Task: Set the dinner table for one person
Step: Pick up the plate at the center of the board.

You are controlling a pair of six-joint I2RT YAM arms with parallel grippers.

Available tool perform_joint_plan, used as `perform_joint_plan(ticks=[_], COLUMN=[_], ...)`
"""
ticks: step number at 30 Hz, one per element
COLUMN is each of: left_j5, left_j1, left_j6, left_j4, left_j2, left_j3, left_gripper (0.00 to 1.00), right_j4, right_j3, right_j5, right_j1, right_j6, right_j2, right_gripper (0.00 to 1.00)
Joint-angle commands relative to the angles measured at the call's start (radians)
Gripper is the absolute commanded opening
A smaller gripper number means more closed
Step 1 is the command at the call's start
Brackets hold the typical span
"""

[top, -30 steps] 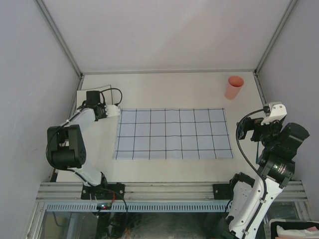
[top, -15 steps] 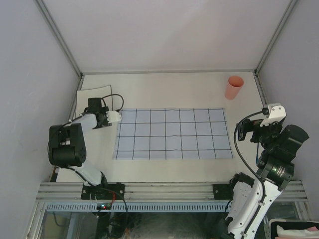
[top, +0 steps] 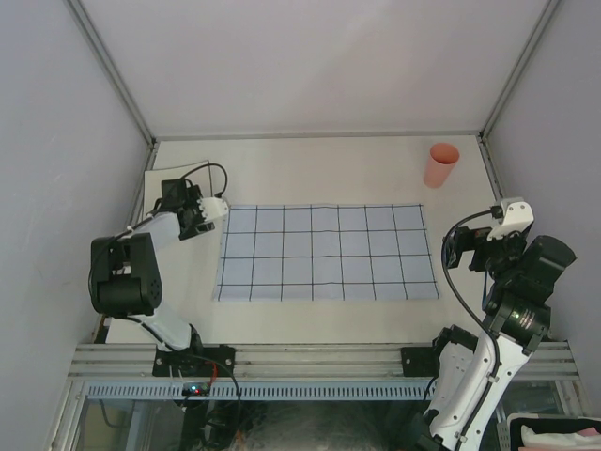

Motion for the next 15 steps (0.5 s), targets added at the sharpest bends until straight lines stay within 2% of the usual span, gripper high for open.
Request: perform_joint_plan(ticks=[1, 9, 15], left_j5=[0.006, -0.049, -0.127], left_j1=[0.001, -0.015, -0.056], left_j6=[-0.059, -0.08, -0.099], left_j4=[0.096, 0.099, 0.213], left_j2=[0.006, 0.087, 0.119], left_j3=[0.0, 0.048, 0.035], left_gripper=[0.89, 0.91, 0.93], right_j4=[0.053, 0.045, 0.042], right_j3=[0.008, 0.007, 0.008], right_j5=[-0.014, -0.011, -0.011], right_j1=[-0.005, -0.004, -0.004], right_j6=[-0.008, -0.029, -0.039], right_j2=[-0.002, -0.013, -0.013], right_gripper=[1.0, 1.0, 1.0])
